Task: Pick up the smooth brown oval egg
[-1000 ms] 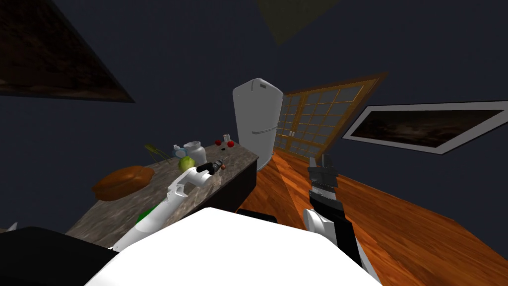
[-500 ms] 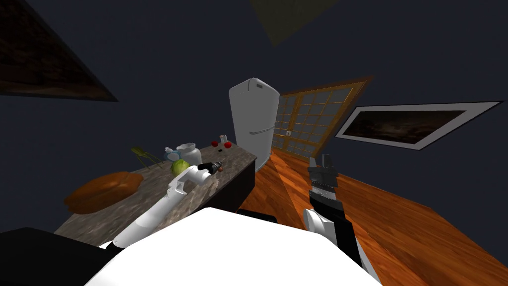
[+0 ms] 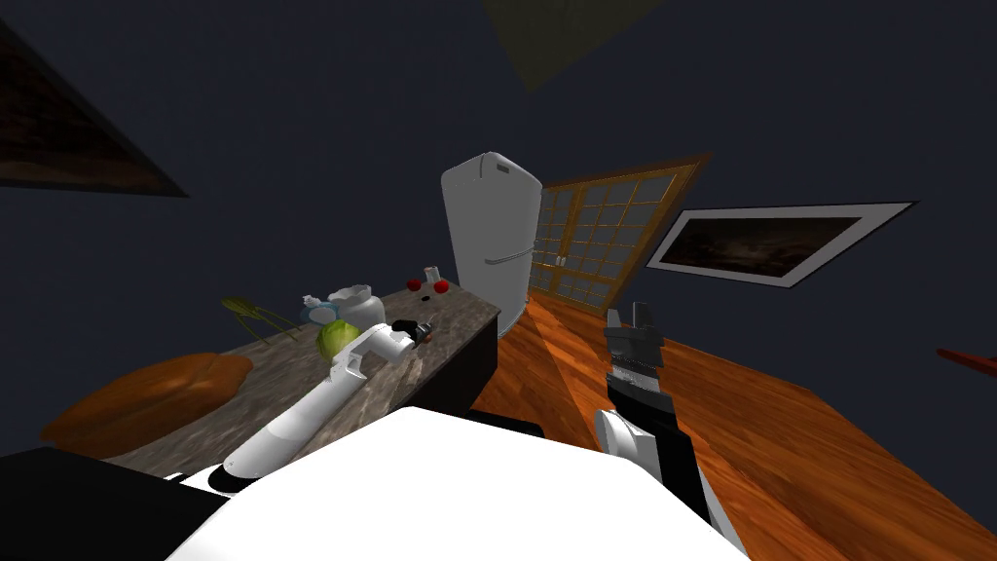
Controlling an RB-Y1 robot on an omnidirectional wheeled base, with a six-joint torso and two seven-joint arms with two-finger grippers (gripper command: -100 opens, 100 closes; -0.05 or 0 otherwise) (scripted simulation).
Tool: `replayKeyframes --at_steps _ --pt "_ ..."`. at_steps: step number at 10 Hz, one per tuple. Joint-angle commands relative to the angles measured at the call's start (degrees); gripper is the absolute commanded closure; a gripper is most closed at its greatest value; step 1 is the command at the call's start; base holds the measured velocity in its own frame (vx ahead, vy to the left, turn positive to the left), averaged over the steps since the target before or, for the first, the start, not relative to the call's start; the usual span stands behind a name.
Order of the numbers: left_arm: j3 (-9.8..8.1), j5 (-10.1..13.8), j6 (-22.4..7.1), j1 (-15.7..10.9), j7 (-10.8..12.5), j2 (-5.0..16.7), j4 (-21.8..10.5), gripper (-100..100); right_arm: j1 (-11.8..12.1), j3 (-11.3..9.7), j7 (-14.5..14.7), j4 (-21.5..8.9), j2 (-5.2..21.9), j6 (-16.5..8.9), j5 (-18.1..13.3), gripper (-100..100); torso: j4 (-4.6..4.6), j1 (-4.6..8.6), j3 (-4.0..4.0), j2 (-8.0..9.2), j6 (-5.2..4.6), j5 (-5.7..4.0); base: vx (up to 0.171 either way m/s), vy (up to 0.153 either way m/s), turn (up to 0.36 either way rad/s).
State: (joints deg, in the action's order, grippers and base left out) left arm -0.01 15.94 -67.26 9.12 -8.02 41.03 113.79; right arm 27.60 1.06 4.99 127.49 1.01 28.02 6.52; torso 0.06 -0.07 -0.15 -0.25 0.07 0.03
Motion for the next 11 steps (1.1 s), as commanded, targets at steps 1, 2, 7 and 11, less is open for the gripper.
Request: replayKeyframes --at_steps 1,2,7,11 --pt "0.0 0.0 0.0 0.0 0.0 0.0 0.0 -100 0.0 0.0 0.0 0.0 0.0 0.0 0.0 0 0.0 0.0 0.0 0.0 0.0 0.0 0.016 0.01 -0.012" --pt "0.04 0.04 -0.22 -0.04 0.0 0.03 -0.1 0 0.0 0.0 0.0 0.0 0.0 0.0 0.0 0 -0.02 0.05 0.04 0.07 0.01 -0.01 0.0 0.0 0.0" --pt "0.33 -0.88 2.41 -0.4 -0.34 -0.91 -3.36 -100 0.0 0.0 0.0 0.0 0.0 0.0 0.0 0 -0.03 0.04 0.07 0.11 0.01 -0.01 0.012 0.012 -0.028" --pt "0.31 -0.87 2.56 -0.38 -0.33 -0.93 -3.45 100 0.0 0.0 0.0 0.0 0.0 0.0 0.0 0 -0.04 0.12 0.09 0.15 -0.02 -0.04 0.0 0.001 0.004"
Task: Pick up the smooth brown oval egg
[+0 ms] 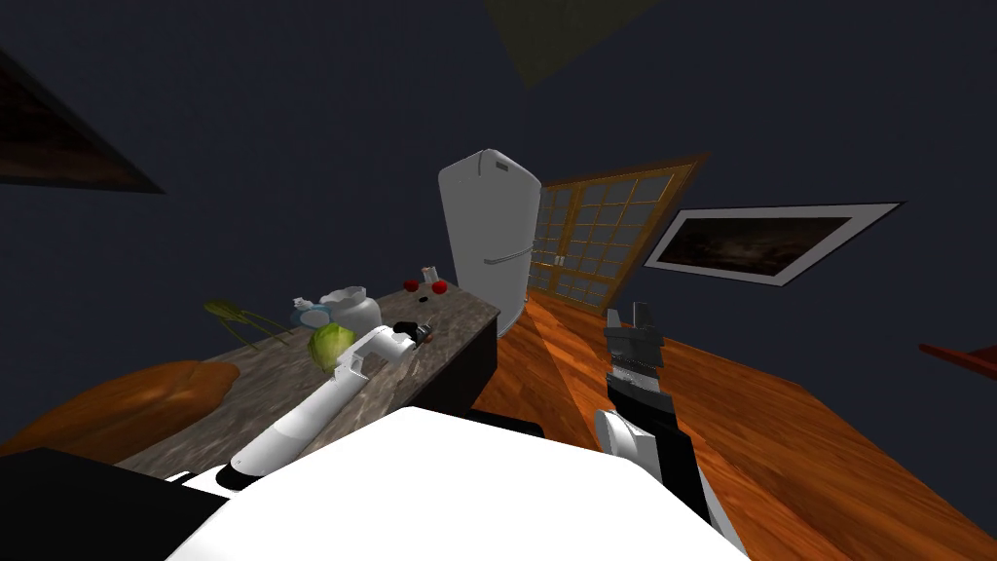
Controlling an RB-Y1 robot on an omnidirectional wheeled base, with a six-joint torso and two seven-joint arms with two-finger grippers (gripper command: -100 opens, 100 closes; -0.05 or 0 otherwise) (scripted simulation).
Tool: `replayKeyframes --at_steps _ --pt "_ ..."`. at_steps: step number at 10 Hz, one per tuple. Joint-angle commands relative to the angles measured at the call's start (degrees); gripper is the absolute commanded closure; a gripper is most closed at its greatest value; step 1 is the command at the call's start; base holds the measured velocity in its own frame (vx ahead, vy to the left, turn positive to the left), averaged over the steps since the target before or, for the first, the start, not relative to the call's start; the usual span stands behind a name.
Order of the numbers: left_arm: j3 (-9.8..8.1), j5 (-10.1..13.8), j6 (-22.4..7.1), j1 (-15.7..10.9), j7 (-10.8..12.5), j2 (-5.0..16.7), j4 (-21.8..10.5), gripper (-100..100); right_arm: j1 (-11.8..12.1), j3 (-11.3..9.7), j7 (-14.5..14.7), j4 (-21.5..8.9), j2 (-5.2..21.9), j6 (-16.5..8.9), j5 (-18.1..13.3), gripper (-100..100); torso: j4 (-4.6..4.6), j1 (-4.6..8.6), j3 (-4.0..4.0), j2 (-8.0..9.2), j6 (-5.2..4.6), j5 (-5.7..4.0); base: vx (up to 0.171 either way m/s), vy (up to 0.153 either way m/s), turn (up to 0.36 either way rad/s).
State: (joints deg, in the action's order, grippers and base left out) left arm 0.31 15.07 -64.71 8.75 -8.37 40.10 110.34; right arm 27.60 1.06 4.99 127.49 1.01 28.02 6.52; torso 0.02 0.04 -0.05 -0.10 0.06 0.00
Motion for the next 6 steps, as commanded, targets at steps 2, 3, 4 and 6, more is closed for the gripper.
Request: replayKeyframes --at_steps 2,3,4,6 --pt "0.01 0.0 0.0 0.0 -0.01 0.0 0.0 0 0.0 0.0 0.0 0.0 0.0 0.0 0.0 0 0.0 0.0 0.01 0.01 0.01 0.0 0.0 0.0 0.0" --pt "-0.07 0.42 -1.39 0.09 0.17 0.46 1.65 100 0.0 0.0 0.0 0.0 0.0 0.0 0.0 0 -0.01 -0.01 0.01 0.01 0.01 0.0 -0.013 -0.013 0.056" --pt "-0.17 0.67 -2.07 0.21 0.26 0.7 2.51 100 0.0 0.0 0.0 0.0 0.0 0.0 0.0 0 -0.02 0.05 0.04 0.07 0.04 -0.02 -0.021 -0.019 0.053" --pt "-0.02 0.36 -1.8 0.07 0.27 0.47 2.14 0 0.0 0.0 0.0 0.0 0.0 0.0 0.0 0 -0.02 0.06 0.05 0.08 0.02 -0.02 -0.004 -0.004 0.004"
